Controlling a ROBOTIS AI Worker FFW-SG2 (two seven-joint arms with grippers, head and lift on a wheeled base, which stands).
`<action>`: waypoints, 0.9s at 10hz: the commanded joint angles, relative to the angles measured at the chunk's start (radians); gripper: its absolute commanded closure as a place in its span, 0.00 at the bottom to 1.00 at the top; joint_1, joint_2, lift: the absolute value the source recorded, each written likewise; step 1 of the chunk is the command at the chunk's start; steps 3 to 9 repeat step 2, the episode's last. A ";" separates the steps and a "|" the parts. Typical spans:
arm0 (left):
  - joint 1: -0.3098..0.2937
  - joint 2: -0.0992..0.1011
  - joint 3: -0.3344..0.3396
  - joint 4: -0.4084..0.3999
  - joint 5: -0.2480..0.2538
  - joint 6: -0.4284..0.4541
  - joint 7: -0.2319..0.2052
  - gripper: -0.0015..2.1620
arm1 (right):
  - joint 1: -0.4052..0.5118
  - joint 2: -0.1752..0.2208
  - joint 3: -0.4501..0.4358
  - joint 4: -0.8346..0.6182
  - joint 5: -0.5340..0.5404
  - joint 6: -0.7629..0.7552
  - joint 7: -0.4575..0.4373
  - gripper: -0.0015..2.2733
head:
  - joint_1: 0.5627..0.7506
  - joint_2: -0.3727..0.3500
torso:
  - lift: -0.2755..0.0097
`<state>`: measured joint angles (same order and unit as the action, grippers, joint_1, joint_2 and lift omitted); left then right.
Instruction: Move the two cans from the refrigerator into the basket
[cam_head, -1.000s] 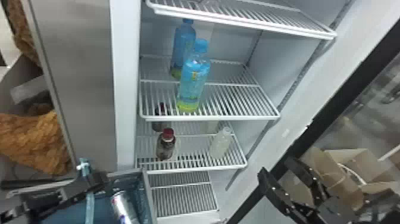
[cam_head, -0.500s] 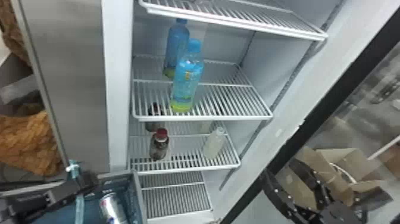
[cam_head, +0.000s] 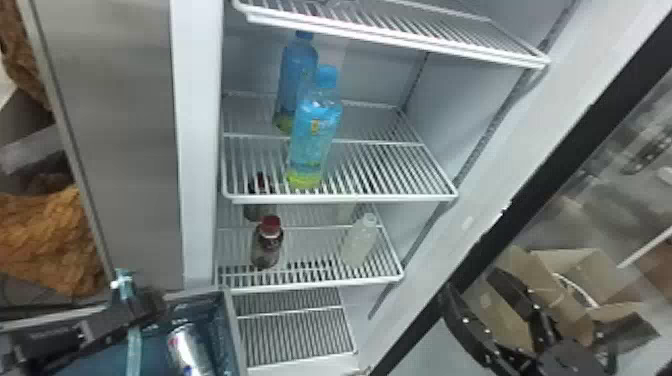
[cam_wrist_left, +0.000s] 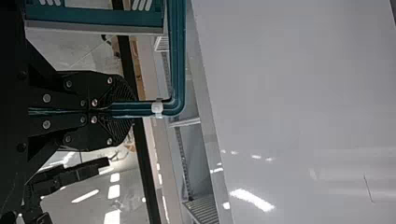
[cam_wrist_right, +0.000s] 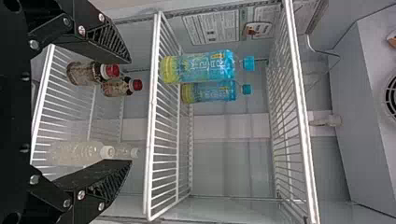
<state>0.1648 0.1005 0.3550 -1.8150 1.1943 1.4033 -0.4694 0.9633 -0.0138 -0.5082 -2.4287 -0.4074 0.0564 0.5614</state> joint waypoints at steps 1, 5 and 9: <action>0.000 -0.002 -0.002 0.000 -0.004 0.008 0.000 0.55 | -0.004 0.000 0.000 0.007 -0.003 0.000 0.000 0.14 | 0.70 0.03 | 0.84; 0.000 -0.002 -0.002 0.000 -0.004 0.008 0.000 0.55 | -0.004 0.000 0.000 0.007 -0.007 0.002 0.000 0.14 | 0.70 0.03 | 0.84; 0.000 -0.002 -0.002 0.000 -0.004 0.008 0.000 0.55 | -0.004 0.000 0.000 0.007 -0.007 0.002 0.000 0.14 | 0.70 0.03 | 0.84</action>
